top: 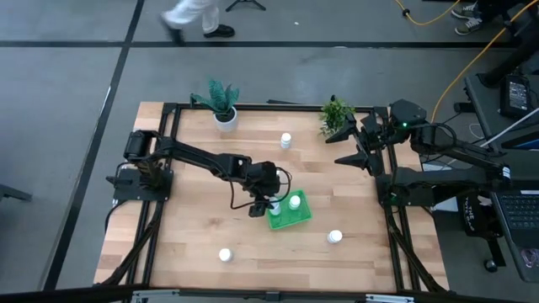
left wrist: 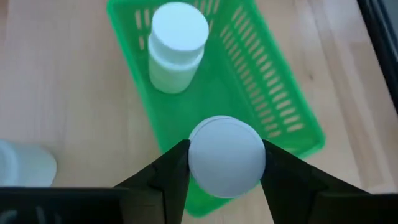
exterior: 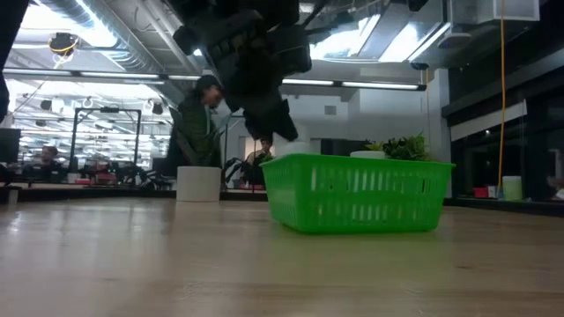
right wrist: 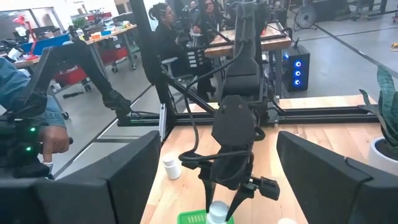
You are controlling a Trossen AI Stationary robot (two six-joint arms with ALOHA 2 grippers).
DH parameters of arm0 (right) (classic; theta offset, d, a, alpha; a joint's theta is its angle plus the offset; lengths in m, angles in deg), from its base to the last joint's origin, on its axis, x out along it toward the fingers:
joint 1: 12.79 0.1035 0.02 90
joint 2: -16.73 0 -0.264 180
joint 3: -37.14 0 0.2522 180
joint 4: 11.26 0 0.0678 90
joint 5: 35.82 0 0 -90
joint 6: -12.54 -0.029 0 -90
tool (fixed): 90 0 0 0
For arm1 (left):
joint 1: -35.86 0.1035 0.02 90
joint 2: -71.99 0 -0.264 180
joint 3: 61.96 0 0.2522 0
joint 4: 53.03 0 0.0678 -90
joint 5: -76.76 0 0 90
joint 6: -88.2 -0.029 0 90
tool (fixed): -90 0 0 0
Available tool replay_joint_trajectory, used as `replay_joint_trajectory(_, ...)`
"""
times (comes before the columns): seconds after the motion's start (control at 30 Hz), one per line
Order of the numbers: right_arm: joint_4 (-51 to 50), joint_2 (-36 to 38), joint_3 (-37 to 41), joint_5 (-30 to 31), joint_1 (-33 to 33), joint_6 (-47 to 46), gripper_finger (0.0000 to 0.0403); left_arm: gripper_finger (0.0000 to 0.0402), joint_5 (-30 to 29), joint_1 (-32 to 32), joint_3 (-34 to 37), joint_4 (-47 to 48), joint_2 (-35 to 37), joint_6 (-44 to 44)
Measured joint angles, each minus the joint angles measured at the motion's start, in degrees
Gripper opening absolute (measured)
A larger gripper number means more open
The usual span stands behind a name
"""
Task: Pick and place pill bottles into a basket
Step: Put the white medicine bottle into the green basket
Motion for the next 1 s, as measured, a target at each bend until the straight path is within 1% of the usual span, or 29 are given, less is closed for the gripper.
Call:
replay_joint_trajectory(0.3,0.2,0.0,0.0,0.0,0.0,0.1,0.0323,0.0166,0.2,0.0,-0.1,0.1,-1.9,0.5)
replay_joint_trajectory(0.73,0.2,0.0,0.0,0.0,0.0,0.5,0.0323,0.0166,0.0,0.0,-0.1,0.3,-1.9,0.4)
replay_joint_trajectory(0.93,0.2,0.0,0.0,0.0,0.0,1.1,0.0323,0.0166,0.0,0.0,-0.1,0.3,-1.9,-2.4)
replay_joint_trajectory(1.0,0.2,0.0,0.0,0.0,0.0,1.1,0.0323,0.0166,0.0,0.2,-0.7,1.7,-1.9,-2.5)
